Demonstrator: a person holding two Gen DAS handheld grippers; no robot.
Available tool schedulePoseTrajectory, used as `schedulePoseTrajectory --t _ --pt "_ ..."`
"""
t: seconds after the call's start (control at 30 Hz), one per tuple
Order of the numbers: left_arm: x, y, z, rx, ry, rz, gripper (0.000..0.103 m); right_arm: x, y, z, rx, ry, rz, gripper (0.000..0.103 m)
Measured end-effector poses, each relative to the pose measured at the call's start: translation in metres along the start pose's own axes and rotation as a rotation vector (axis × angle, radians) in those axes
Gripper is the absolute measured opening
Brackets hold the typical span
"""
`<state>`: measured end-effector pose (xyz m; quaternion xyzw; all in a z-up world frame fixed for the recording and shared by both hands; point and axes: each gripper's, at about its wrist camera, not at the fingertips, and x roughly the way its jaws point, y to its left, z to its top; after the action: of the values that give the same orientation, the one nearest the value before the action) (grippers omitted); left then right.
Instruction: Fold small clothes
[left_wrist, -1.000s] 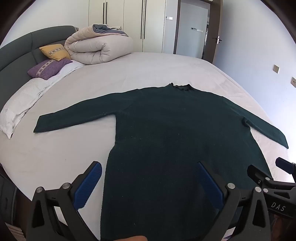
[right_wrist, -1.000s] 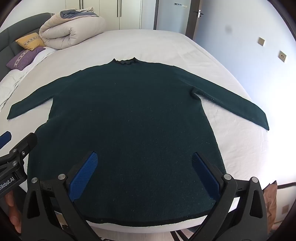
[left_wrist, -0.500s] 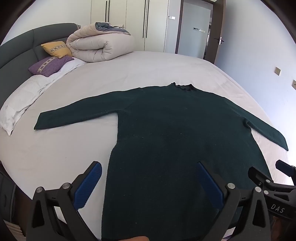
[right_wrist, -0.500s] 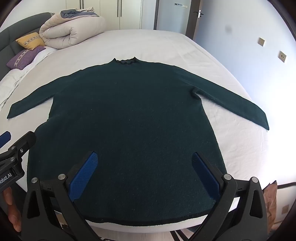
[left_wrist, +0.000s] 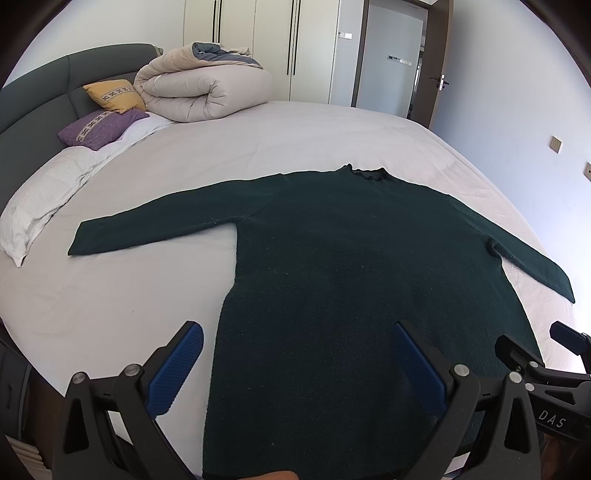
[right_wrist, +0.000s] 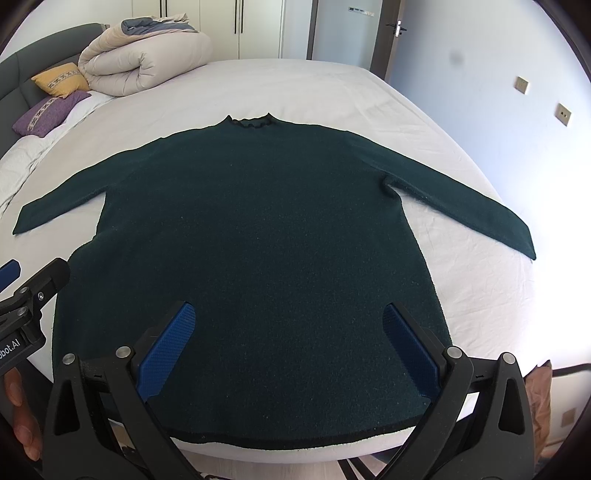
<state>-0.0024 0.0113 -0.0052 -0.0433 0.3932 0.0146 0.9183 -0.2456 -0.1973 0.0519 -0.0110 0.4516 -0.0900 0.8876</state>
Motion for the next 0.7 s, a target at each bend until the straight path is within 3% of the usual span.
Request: schedulePoseTrajectory --t 0.7 --pt "-0.0009 0.003 -0.003 -0.005 0.003 -0.003 0.103 0.0004 -0.0004 -0.0002 0.003 -0.004 -0.007 0.103"
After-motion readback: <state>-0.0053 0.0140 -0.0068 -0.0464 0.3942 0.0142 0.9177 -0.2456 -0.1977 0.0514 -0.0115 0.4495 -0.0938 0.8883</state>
